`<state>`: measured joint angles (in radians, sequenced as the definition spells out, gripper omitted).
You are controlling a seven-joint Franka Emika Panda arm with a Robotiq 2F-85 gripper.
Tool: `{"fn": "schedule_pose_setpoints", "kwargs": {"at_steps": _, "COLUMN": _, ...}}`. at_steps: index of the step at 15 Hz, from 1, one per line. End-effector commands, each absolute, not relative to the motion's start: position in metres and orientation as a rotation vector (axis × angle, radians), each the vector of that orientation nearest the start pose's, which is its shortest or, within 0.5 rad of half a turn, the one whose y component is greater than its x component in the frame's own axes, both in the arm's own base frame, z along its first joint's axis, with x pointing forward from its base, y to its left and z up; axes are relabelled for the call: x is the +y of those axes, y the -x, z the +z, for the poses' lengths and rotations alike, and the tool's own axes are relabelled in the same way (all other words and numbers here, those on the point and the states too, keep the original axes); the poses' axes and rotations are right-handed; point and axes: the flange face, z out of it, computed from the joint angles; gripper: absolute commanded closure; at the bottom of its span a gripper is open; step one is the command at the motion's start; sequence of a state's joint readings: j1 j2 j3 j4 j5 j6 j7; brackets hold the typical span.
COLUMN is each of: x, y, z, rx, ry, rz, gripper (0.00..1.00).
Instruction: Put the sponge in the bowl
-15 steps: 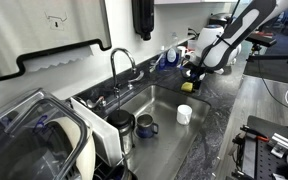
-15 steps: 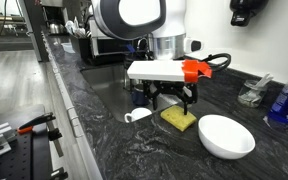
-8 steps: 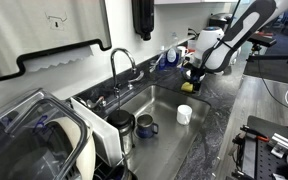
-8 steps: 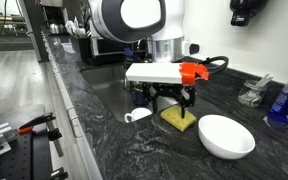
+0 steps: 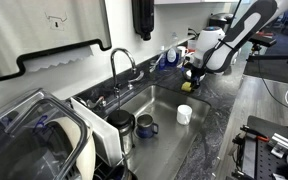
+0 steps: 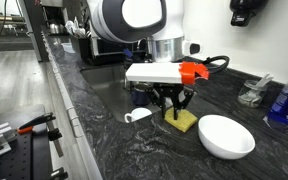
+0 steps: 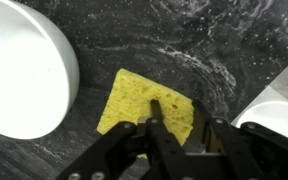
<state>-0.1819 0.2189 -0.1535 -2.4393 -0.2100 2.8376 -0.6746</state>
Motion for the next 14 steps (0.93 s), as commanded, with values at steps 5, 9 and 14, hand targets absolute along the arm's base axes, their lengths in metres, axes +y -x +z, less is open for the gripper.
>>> {"fn": "schedule_pose_setpoints", "kwargs": {"at_steps": 5, "x": -0.158, "y": -0.478, "z": 0.238, "rx": -0.853, "ry": 3.203, "rz": -0.183, "gripper": 1.0}}
{"fn": "schedule_pose_setpoints", "kwargs": {"at_steps": 9, "x": -0.157, "y": -0.476, "z": 0.247, "rx": -0.824, "ry": 3.192, "rz": -0.173, "gripper": 0.99}}
{"fn": "schedule_pose_setpoints", "kwargs": {"at_steps": 14, "x": -0.156, "y": -0.476, "z": 0.273, "rx": -0.784, "ry": 3.198, "rz": -0.156, "gripper": 0.99}}
